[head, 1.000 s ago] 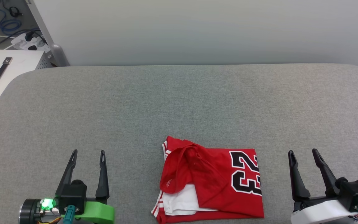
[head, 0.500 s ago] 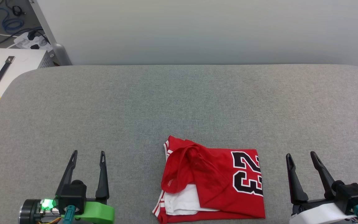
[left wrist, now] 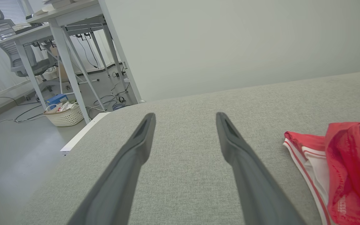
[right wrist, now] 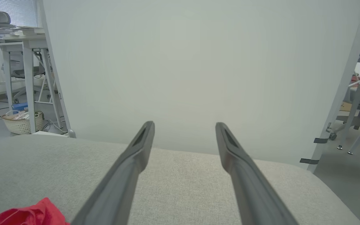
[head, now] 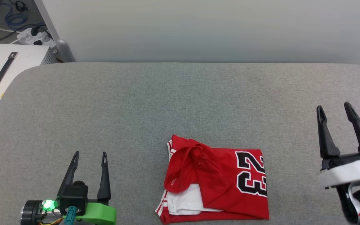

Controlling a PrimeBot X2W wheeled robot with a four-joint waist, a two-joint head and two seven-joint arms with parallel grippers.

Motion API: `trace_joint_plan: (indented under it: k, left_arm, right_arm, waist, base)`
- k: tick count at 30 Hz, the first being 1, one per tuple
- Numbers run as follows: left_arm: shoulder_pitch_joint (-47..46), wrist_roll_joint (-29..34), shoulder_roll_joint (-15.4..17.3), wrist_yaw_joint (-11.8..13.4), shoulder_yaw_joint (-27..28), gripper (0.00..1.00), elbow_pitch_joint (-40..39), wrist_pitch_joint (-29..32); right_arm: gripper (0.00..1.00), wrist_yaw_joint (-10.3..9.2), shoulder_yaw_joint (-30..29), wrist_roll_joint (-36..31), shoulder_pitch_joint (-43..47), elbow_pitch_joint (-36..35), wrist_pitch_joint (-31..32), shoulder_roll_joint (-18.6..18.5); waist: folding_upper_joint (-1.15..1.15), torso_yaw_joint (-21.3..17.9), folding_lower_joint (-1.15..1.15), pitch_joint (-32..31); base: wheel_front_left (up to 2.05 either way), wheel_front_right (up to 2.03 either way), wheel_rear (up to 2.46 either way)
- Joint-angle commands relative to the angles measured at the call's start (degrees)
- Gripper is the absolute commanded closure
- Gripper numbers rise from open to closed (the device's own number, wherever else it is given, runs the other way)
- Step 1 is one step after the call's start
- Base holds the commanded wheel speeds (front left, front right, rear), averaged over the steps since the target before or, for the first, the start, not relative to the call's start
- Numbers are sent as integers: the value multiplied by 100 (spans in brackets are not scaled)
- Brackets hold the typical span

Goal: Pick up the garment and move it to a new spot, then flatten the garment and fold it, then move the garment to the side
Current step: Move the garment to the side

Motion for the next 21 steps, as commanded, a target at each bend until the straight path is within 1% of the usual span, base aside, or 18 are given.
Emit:
trace_joint_plan:
  k: [1, 5, 7, 11, 15, 19, 21]
  left_arm:
    - [-10, 26, -27, -23, -7, 0, -5, -33]
    - [-29, 31, -26, -27, -13, 0, -9, -33]
    - [-47, 35, -31, -29, -23, 0, -13, -33]
    - [-86, 36, -35, -36, -34, 0, -11, -33]
    - [-126, 37, -48, -39, -50, 0, -13, -33]
    - [-206, 35, -75, -45, -72, 0, -25, -33]
    - [-267, 33, -91, -49, -82, 0, -39, -33]
  right_arm:
    - [0, -4, 93, 210, -195, -22, 307, -105]
    - [0, -4, 491, 865, -643, -94, 1369, -486]
    - [0, -4, 751, 1255, -821, -139, 2058, -674]
    - [0, -4, 1295, 1933, -963, -109, 3335, -1072]
    - [0, -4, 1749, 2561, -983, -4, 4477, -1404]
    - [0, -4, 2059, 3093, -945, 177, 5371, -1643]
    - [0, -4, 2137, 3232, -968, 285, 5566, -1707]
  waist:
    - [0, 25, 0, 18]
    - [0, 63, 0, 54]
    - [0, 93, 0, 90]
    - [0, 135, 0, 142]
    - [0, 180, 0, 220]
    - [0, 231, 0, 362]
    - [0, 264, 0, 468]
  base:
    - [0, 0, 0]
    - [0, 0, 0]
    - [0, 0, 0]
    - [0, 0, 0]
    - [0, 0, 0]
    - [0, 0, 0]
    - [0, 0, 0]
